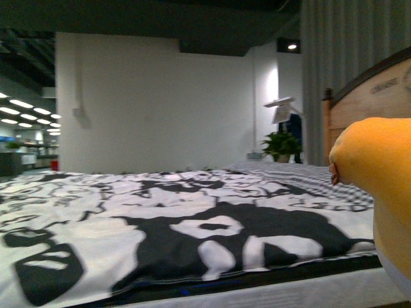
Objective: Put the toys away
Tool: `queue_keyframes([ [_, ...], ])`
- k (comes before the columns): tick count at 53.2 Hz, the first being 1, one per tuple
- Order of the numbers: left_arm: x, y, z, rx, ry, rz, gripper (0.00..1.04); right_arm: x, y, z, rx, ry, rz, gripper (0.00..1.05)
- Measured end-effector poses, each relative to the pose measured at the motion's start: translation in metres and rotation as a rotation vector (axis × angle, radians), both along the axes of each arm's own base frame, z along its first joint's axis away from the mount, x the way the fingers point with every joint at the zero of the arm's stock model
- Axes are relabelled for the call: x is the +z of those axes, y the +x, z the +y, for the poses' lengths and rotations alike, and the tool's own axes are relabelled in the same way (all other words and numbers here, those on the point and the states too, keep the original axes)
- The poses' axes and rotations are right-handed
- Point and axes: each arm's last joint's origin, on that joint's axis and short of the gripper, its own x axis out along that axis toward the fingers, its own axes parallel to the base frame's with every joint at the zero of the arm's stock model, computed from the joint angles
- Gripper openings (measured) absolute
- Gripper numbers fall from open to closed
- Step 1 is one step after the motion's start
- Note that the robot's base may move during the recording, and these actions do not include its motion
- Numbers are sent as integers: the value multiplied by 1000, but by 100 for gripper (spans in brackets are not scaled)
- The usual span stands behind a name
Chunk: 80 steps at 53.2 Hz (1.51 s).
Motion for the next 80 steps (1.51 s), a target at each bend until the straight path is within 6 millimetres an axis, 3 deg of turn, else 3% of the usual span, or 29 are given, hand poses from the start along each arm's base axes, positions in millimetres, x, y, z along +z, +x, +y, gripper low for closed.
queue_keyframes([
  [80,0,0,0,-9,0,-1,99,1,-1,0,-16,2,-8,21],
])
